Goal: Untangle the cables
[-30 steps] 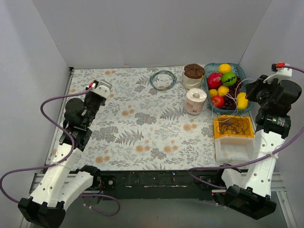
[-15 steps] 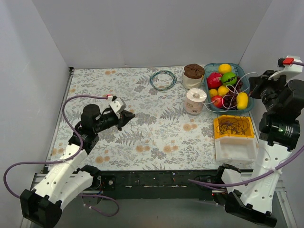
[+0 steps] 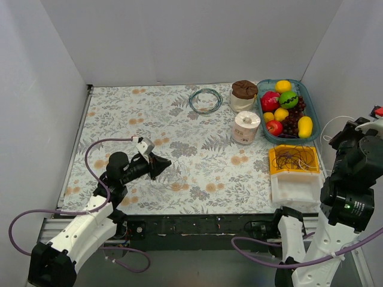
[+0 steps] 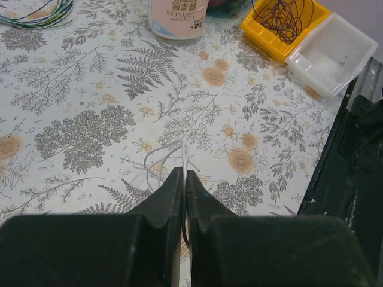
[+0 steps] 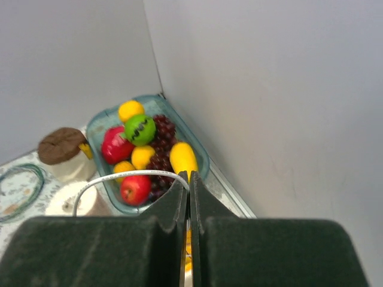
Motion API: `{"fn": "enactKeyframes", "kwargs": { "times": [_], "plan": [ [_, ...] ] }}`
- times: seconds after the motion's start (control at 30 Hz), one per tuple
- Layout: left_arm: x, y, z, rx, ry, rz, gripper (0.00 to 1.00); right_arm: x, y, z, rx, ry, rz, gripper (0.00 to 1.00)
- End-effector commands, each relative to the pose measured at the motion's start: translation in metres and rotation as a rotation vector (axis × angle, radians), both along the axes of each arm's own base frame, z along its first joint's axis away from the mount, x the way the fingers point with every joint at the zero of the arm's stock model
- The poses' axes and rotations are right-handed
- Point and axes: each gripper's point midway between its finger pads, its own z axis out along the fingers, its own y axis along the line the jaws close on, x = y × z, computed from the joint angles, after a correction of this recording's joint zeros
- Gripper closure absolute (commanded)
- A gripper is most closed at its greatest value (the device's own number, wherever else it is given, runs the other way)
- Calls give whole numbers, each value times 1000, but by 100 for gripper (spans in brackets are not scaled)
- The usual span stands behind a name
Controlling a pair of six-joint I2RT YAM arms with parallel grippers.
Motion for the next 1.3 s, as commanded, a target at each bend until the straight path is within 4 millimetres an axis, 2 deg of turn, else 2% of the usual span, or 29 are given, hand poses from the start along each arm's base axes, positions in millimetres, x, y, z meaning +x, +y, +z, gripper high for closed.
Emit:
{"fn": "enactKeyframes", "kwargs": {
  "times": [0.0,0.13,0.23,0.37,0.43,0.53,0.6,0.77,0.83,1.07,1.27],
  "plan": [
    [0,-2,29,-101,-62,21,100,-13,-20,-53,28,131,-132,99],
    [3,2,31,-95,-82,50,100,-29,-25,-78,33,180,-189,99],
    [4,2,35,-99,-101,48,100,-31,-25,-88,41,207,-196,99],
    [5,3,35,-89,-128,48,100,-20,-25,-103,52,240,-176,99],
    [7,5,34,-74,-146,61,100,-7,-20,-107,50,225,-119,99],
    [11,9,33,-57,-157,86,100,7,-18,-135,72,285,-83,99],
    [12,11,34,-57,-162,93,100,9,-20,-157,97,343,-93,99],
    [14,14,34,-52,-170,108,100,4,-26,-184,129,355,-155,99],
    [14,14,34,-52,-174,109,100,5,-27,-202,144,372,-165,99],
    [16,16,34,-51,-176,118,100,2,-40,-222,158,418,-250,99],
    [16,18,36,-53,-183,125,100,22,-31,-250,112,469,-125,99]
  ]
}}
